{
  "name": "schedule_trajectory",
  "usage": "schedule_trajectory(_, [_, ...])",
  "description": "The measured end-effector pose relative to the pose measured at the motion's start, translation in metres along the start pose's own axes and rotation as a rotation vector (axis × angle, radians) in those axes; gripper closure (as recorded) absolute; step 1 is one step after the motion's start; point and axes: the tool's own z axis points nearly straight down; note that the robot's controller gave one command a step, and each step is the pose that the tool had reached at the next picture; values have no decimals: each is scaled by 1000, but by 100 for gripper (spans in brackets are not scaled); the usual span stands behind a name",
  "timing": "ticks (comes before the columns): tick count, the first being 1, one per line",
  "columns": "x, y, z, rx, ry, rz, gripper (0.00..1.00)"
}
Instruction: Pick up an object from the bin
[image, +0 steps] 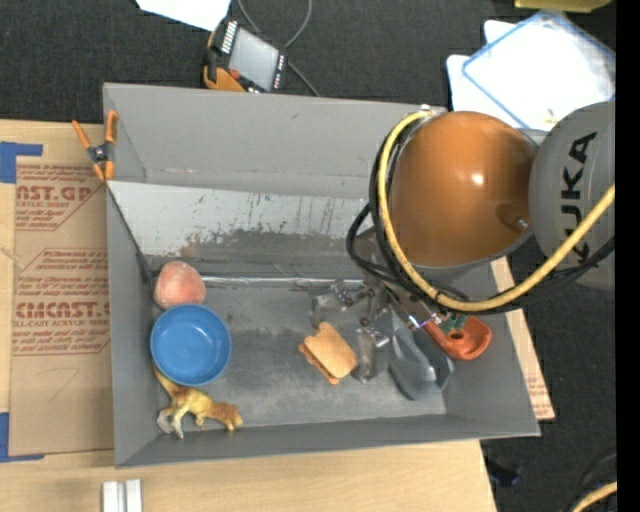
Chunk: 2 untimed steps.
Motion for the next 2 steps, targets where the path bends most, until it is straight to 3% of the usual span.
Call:
schedule_trajectory(1, [-26, -38, 51, 6, -8, -96, 100])
schedule_trajectory(2, [-10, 2, 82, -2, 0, 128, 100])
